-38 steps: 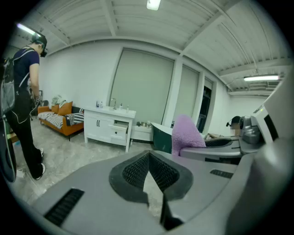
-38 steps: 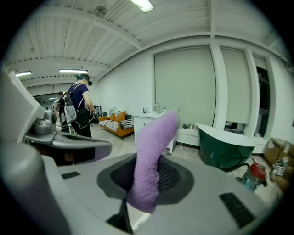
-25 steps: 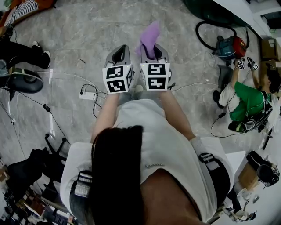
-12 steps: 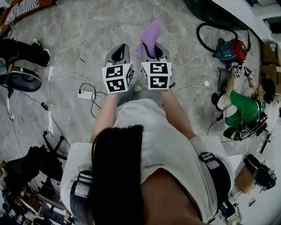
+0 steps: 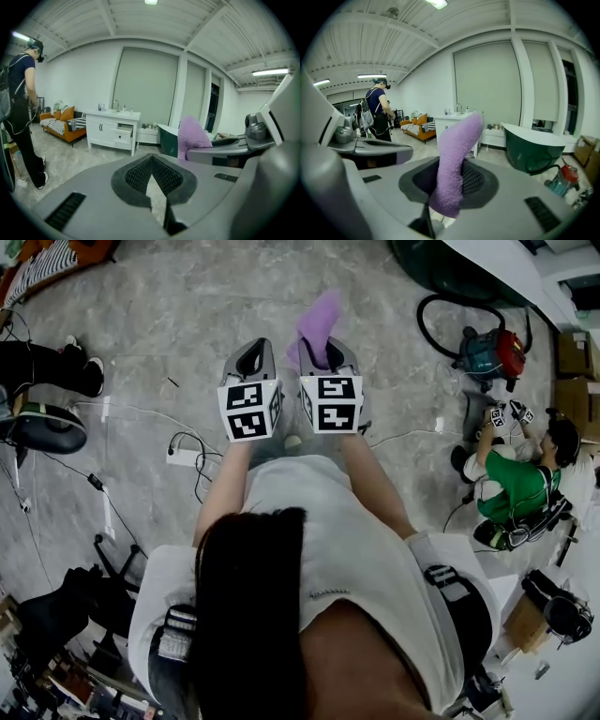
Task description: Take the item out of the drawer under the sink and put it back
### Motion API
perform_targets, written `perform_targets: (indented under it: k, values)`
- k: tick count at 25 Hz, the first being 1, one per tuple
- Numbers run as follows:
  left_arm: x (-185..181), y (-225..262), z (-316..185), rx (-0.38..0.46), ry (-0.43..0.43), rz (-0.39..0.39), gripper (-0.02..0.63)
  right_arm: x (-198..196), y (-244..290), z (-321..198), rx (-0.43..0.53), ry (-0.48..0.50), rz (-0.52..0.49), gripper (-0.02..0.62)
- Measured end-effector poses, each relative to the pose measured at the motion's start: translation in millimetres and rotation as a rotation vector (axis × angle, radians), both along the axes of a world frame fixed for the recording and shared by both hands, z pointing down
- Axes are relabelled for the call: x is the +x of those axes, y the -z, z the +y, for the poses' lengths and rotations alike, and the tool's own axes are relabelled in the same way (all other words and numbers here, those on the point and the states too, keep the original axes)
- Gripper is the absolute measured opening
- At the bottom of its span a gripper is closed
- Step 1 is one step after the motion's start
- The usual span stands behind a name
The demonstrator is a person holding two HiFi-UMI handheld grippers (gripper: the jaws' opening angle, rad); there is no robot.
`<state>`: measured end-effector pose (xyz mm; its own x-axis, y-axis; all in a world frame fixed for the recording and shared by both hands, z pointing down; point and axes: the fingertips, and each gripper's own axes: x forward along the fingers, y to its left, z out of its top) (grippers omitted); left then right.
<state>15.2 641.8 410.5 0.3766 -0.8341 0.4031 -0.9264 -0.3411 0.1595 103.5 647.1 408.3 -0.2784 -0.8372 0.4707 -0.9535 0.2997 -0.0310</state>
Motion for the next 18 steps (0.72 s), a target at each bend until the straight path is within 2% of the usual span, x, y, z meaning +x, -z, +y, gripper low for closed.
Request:
perform_targets:
  k: [4,13,18]
  values:
    - [-8,3,-37,0.001,-0.004,0.019,0.003,-11,5,-35,0.016,0.006,0.033,0.114]
    - [-27,14,-130,0.010,-0.018,0.025,0.003,-32,12,-130,-0.009,-0.012,-0.011,0.114]
    - [-44,14,-170,-0.002,-0.023,0.046,0.003,-52,14,-167,-0.007,-0.015,-0.001,0.114]
